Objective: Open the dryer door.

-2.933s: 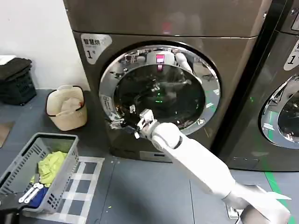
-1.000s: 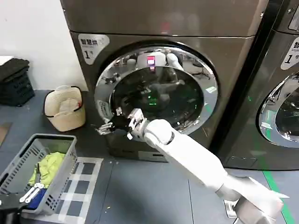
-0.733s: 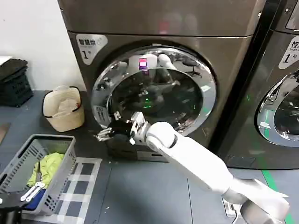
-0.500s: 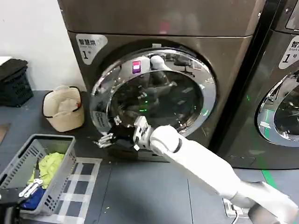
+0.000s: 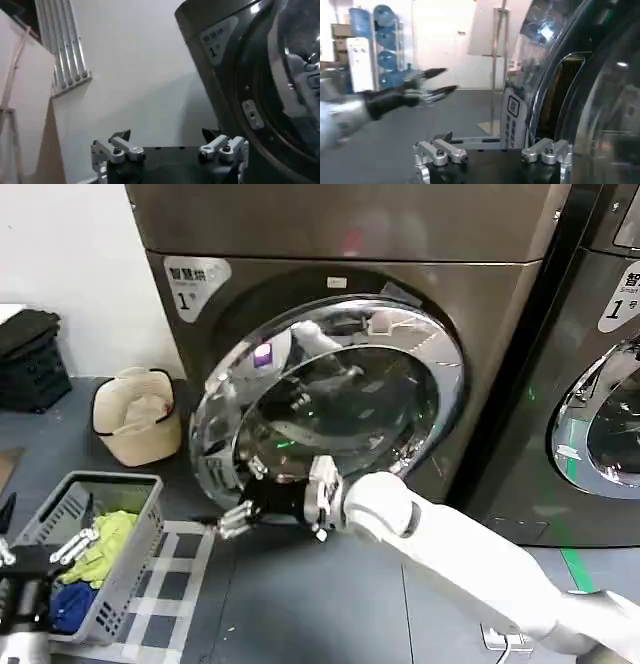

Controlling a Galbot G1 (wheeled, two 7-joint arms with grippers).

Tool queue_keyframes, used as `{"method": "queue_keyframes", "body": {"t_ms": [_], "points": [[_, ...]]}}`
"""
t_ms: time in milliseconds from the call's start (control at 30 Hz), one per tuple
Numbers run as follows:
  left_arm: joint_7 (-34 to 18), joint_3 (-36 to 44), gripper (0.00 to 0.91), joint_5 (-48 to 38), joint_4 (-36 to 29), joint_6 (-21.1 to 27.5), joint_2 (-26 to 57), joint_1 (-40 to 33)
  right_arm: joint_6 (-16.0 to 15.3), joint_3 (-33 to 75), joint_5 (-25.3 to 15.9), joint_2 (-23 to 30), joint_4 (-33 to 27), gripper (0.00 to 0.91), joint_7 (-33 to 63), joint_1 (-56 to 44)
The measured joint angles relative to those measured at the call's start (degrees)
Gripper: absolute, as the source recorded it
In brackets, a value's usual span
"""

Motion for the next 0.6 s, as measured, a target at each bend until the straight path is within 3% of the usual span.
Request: {"method": "queue_keyframes", "body": {"t_ms": [600], "points": [[2.7,6.8,0.907,3.2,5.9,0.1,8.8,-8.8,3.6,3.3,-0.3,-10.5,8.5,0.907,-9.1,-5.8]]}}
